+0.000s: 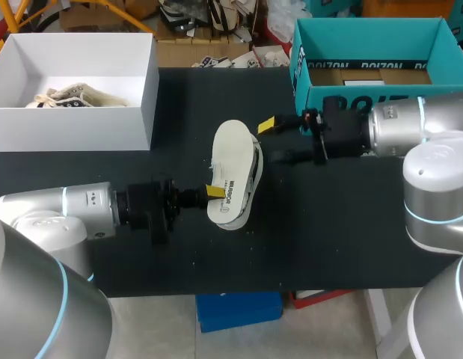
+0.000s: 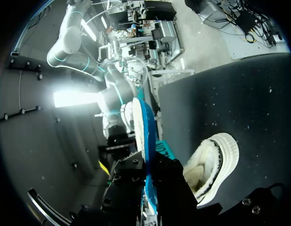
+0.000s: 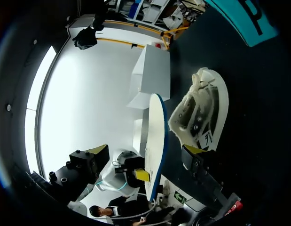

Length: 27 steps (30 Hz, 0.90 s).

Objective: Take the shoe out of the shoebox, open the shoe tongue, remove and reinsert the insole, then place the shoe into the shoebox

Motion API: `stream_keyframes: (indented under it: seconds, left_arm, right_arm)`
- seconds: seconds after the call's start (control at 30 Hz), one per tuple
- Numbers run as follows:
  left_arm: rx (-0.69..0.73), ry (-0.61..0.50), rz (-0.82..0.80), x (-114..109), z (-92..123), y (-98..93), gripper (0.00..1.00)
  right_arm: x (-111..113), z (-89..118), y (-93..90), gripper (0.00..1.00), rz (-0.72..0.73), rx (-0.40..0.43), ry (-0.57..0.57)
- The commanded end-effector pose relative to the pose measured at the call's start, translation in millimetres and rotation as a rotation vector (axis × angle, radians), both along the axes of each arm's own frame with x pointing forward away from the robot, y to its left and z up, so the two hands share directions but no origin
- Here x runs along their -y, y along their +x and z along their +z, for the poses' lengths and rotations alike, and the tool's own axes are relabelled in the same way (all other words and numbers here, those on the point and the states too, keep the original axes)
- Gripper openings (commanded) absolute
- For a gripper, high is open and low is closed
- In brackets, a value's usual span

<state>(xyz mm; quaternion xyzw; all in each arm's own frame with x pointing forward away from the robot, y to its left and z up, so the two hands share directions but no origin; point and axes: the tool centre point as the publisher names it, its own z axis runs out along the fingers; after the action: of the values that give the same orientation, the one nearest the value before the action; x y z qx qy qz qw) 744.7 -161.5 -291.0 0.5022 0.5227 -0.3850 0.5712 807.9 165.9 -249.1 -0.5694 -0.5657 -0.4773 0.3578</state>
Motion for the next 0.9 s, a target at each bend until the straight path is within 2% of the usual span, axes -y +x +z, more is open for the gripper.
stream_keyframes:
  seconds: [0.03,0.33,0.63,0.67,0.73,0.9]
  left_arm:
    - [0.000,0.004,-0.002,-0.1,0.7,-0.1,0.00]
    - [0.000,0.004,-0.002,-0.1,0.7,-0.1,0.00]
    - [0.000,0.004,-0.002,-0.1,0.7,-0.1,0.00]
    - [0.000,0.004,-0.002,-0.1,0.7,-0.1,0.00]
    - [0.000,0.004,-0.002,-0.1,0.7,-0.1,0.00]
    - [0.000,0.004,-0.002,-0.1,0.7,-0.1,0.00]
  right_arm:
    - [-10.5,-6.4,4.5,1.00,0.076,-0.003,0.010]
    - [-35.6,-20.7,-8.0,1.00,0.134,-0.054,0.002]
    - [-54.1,-26.5,-14.6,1.00,0.130,-0.063,0.021]
    - [-55.5,-27.4,-15.1,0.93,0.128,-0.065,0.024]
    - [-58.8,-29.1,-16.2,0.86,0.120,-0.070,0.035]
    - [-69.8,-31.8,-18.0,0.84,0.122,-0.076,0.049]
